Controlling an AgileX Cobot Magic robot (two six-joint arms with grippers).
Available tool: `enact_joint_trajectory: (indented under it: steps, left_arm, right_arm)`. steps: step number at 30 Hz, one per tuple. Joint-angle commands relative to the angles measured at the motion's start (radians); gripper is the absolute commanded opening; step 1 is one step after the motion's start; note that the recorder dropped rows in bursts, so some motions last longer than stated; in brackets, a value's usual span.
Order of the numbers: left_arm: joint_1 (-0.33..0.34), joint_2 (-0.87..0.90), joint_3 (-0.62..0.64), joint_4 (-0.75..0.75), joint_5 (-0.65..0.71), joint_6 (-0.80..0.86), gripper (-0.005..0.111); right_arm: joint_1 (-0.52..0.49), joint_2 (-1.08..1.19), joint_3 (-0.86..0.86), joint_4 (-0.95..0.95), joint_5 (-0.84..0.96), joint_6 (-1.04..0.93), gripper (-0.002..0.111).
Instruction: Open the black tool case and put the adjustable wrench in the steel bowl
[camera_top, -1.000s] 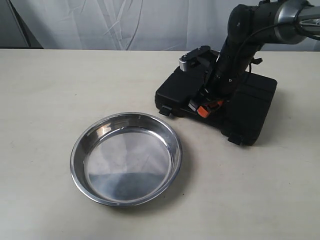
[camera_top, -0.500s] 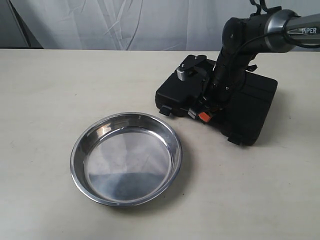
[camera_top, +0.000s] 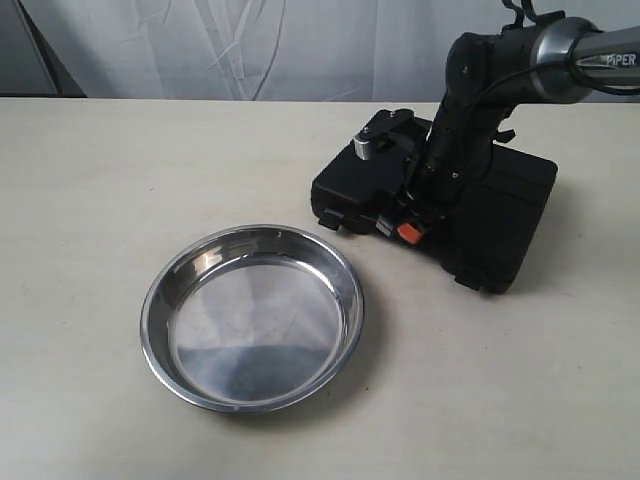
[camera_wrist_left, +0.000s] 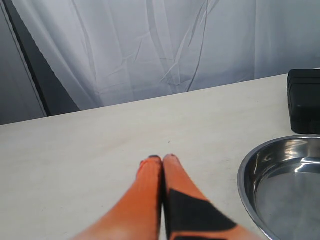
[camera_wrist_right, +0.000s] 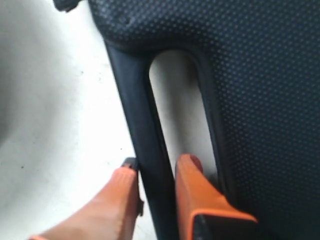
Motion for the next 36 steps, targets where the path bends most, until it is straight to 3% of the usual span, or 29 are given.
enact_joint_trajectory:
  steps: [1,16,36]
  left_arm:
    - [-0.004,0.004,-0.002,-0.004,-0.003,-0.005,0.000]
    - [-0.004,0.004,-0.002,-0.004,-0.003,-0.005,0.000]
    - [-0.004,0.004,-0.002,-0.004,-0.003,-0.005,0.000]
  right_arm:
    - [-0.007,-0.065,0.003,0.010,0.041,0.014,-0.001]
    - [-0.007,-0.250,0.003,-0.038,0.054,0.018,-0.001]
    - [-0.009,-0.335,0.003,-0.714,-0.148,0.416,-0.001]
